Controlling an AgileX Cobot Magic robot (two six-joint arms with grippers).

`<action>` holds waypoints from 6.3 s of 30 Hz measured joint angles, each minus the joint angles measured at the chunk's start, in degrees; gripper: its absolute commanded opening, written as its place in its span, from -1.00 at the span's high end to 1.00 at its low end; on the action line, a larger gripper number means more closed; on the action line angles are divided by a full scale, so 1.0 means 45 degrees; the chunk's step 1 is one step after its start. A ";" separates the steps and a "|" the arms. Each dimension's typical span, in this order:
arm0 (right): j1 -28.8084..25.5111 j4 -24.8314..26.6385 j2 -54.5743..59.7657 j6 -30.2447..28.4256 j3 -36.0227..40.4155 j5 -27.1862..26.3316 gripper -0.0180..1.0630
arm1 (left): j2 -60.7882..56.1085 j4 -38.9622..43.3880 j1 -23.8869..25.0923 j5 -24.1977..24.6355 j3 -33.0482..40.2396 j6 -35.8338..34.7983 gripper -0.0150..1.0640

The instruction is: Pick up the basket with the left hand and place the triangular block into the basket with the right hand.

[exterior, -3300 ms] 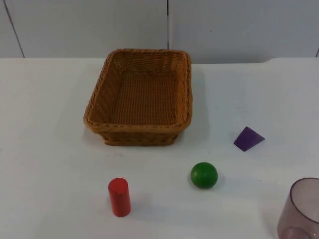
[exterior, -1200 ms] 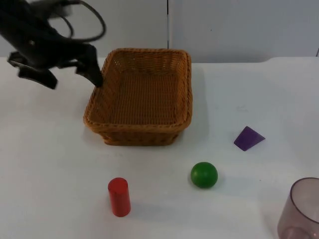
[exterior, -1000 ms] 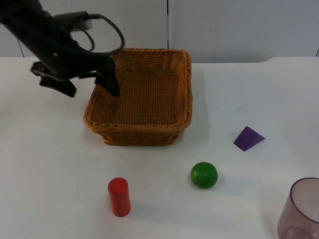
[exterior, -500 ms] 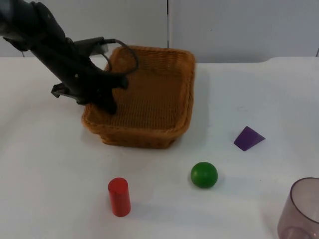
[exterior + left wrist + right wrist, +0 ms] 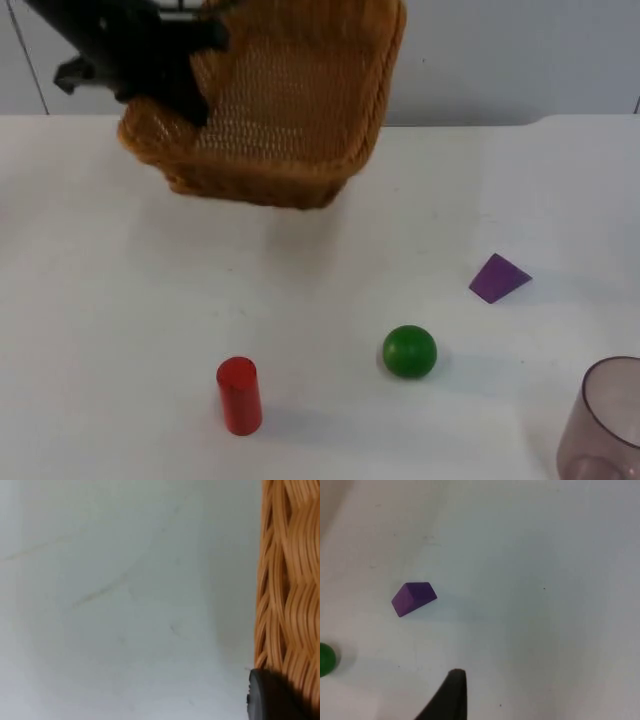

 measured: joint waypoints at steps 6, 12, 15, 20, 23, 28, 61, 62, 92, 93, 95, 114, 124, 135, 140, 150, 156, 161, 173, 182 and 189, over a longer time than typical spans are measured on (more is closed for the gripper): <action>0.0000 0.0193 0.0000 0.0000 0.0000 -0.0011 -0.98 | -0.2340 -0.0949 0.0444 0.0149 0.3519 0.0653 0.98; 0.0000 0.0241 0.0000 0.0000 0.0000 -0.0011 -0.98 | -0.4979 -0.3134 0.1881 0.0012 0.7252 0.2853 0.98; 0.0000 0.0241 0.0000 0.0000 0.0000 -0.0011 -0.98 | -0.5851 -0.3411 0.2585 -0.0032 0.8516 0.3296 0.98; 0.0000 0.0241 0.0000 0.0000 0.0000 -0.0011 -0.98 | -0.7037 -0.3470 0.3970 -0.0451 1.0827 0.3944 0.98; 0.0000 0.0241 0.0000 0.0000 0.0000 -0.0011 -0.98 | -0.7165 -0.3342 0.4131 -0.0826 1.1286 0.4029 0.98; 0.0000 0.0241 0.0000 -0.0213 0.0000 -0.0011 -0.98 | -0.7244 -0.2971 0.4115 -0.1080 1.1423 0.4088 0.98; 0.1997 0.2260 1.4070 -1.3673 -1.1902 0.4772 -0.62 | -0.7250 -0.2258 0.4115 -0.1292 1.1450 0.4088 0.98; 0.1997 0.2149 1.4669 -1.4331 -1.2151 0.4825 -0.63 | -0.7250 -0.2258 0.4115 -0.1292 1.1450 0.4088 0.98; 0.3062 0.1918 1.8094 -1.8741 -1.2312 0.4173 0.84 | -0.7250 -0.2235 0.4115 -0.1292 1.1450 0.4088 0.98; 0.3062 0.1918 1.8094 -1.8741 -1.2312 0.4072 0.97 | -0.7250 -0.2235 0.4115 -0.1292 1.1450 0.4088 0.98; 0.3062 0.1918 1.8011 -1.8691 -1.2312 0.3893 0.97 | -0.7250 -0.2235 0.4115 -0.1292 1.1450 0.4088 0.98; 0.3062 0.1673 1.4448 -0.5550 -1.2744 0.6049 0.97 | -0.7250 -0.2235 0.4115 -0.1292 1.1450 0.4109 0.98; 0.3062 0.1608 1.3778 -0.4081 -1.2744 0.6353 0.97 | -0.7250 -0.2235 0.4115 -0.1292 1.1450 0.4109 0.98; 0.4752 0.1576 1.1106 -0.4000 -1.2744 0.6389 0.97 | -0.7250 -0.2235 0.4115 -0.1292 1.1450 0.4109 0.98; 0.5504 0.1576 1.0962 -0.3898 -1.2744 0.6437 0.97 | -0.7250 -0.2235 0.4115 -0.1292 1.1450 0.4109 0.98; 0.7631 0.1548 1.1865 -0.3635 -1.3153 0.4550 0.97 | -0.7250 -0.2235 0.4115 -0.1292 1.1450 0.4109 0.98; 0.8778 0.1628 1.4041 -0.3509 -1.5017 0.3700 0.97 | -0.7250 -0.2235 0.4115 -0.1292 1.1450 0.4109 0.98; 0.9168 0.2085 1.5750 -0.3509 -1.6680 0.3274 0.90 | -0.7250 -0.2235 0.4115 -0.1292 1.1450 0.4109 0.98; 0.9261 0.2439 1.7511 -0.3509 -1.7676 0.2974 -0.19 | -0.7250 -0.2235 0.4115 -0.1292 1.1450 0.4109 0.98; 0.9090 0.2467 1.6740 -0.3613 -1.8065 0.2794 -0.23 | -0.7250 -0.2208 0.4115 -0.1292 1.1450 0.4109 0.98; 0.8056 0.2556 1.3936 -0.3642 -1.8131 0.3732 -0.23 | -0.7250 -0.2208 0.4115 -0.1340 1.1450 0.4109 0.98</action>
